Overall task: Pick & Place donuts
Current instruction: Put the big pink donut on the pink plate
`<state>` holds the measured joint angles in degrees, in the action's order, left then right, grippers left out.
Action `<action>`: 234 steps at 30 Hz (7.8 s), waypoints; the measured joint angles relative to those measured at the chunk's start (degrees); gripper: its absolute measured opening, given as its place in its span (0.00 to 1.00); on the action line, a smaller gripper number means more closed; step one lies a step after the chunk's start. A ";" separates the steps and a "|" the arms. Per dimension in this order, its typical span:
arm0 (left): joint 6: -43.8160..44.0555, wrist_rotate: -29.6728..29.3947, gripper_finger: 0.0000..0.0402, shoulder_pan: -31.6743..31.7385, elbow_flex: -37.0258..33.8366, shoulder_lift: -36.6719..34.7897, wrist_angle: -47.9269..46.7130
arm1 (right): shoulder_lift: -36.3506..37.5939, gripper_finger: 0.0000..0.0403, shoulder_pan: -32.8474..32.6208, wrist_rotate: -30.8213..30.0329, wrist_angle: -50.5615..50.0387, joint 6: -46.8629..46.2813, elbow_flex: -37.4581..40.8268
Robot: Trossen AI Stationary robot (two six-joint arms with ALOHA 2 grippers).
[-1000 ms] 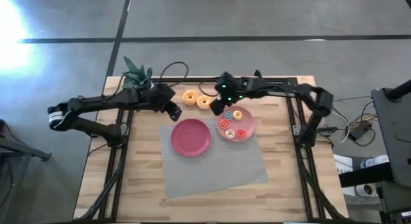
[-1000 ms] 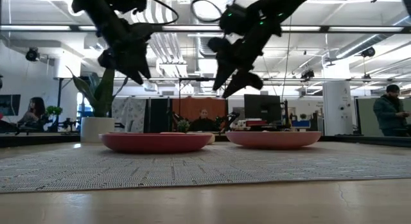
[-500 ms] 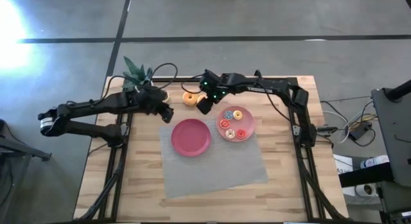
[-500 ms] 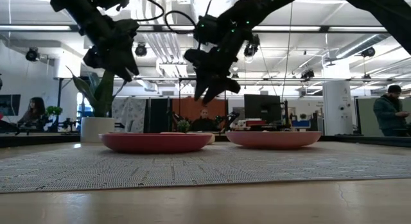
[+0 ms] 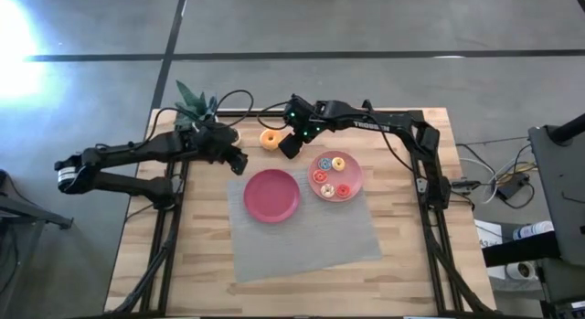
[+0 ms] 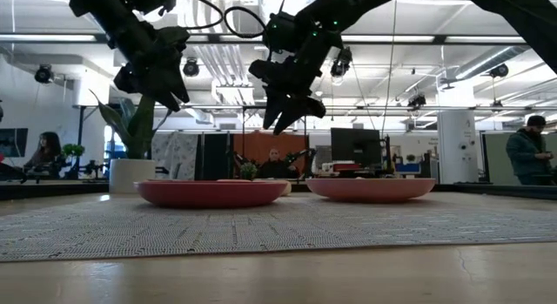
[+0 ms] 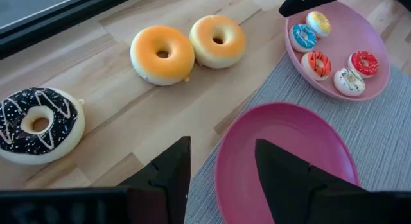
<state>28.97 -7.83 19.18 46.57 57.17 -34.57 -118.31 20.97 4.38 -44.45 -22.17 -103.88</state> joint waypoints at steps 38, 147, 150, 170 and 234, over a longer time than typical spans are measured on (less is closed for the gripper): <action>-0.02 0.04 0.37 0.00 0.00 0.07 0.04 | 1.29 0.31 -3.88 0.49 -4.72 14.49 0.07; 15.90 6.73 0.37 -0.46 0.00 -15.39 2.03 | -4.05 0.02 6.20 11.51 5.19 12.70 0.35; 15.96 6.73 0.37 -0.48 0.00 -15.34 2.03 | -0.59 0.02 7.02 13.91 9.87 5.69 0.39; 16.00 6.73 0.37 -0.48 0.00 -15.03 2.01 | 9.01 0.02 1.91 9.56 40.94 -27.51 7.21; 25.53 11.74 0.37 -0.57 -1.55 -9.55 6.90 | 15.44 0.02 -12.87 7.81 110.82 -54.03 45.37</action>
<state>54.50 3.90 18.61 45.01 47.61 -27.67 -102.87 8.10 12.19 66.37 -76.21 -58.51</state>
